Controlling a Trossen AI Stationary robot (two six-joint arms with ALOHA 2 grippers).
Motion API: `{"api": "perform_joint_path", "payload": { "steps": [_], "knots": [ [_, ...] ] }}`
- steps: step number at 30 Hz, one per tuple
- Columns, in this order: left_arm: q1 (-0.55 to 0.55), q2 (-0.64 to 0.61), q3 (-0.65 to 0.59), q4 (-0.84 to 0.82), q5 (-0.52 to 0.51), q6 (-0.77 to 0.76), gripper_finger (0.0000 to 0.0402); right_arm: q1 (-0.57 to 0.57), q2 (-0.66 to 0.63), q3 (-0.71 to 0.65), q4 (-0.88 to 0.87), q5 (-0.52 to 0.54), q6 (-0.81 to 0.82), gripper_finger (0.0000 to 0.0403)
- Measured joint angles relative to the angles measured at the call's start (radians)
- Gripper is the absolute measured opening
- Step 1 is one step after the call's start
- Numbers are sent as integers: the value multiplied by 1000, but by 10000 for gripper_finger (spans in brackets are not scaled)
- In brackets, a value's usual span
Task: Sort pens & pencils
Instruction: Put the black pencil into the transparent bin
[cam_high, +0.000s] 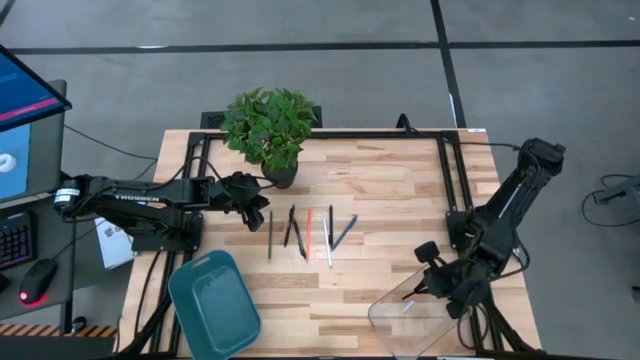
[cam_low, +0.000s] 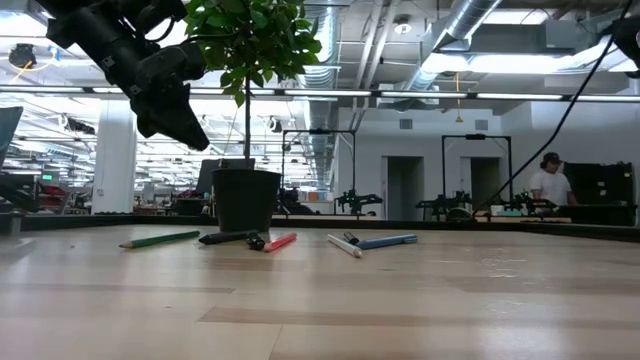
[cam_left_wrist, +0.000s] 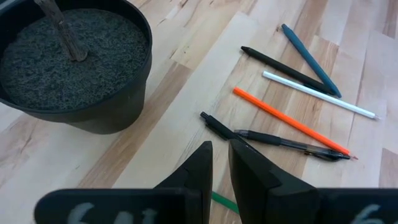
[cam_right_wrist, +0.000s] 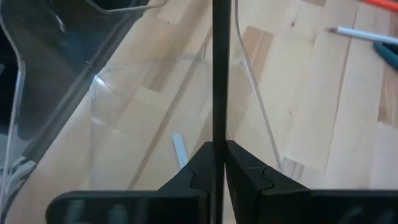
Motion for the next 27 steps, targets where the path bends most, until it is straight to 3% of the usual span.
{"api": "perform_joint_path", "payload": {
  "steps": [27],
  "knots": [
    [0, 0, 0, 0, 0, -1, 43, -21, 35, 0, 13, 27, 97, 56]
  ]
}}
